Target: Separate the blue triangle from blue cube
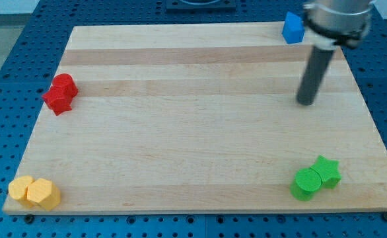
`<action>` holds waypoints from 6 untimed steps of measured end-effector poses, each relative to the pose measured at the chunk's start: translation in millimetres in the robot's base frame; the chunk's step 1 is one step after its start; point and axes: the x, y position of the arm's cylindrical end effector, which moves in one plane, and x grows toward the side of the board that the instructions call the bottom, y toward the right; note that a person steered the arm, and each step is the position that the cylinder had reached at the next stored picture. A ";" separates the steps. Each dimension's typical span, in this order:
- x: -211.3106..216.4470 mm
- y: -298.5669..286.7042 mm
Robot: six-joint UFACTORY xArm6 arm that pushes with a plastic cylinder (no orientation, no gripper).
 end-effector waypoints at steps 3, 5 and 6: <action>-116.3 126.1; -226.7 63.7; -221.0 14.6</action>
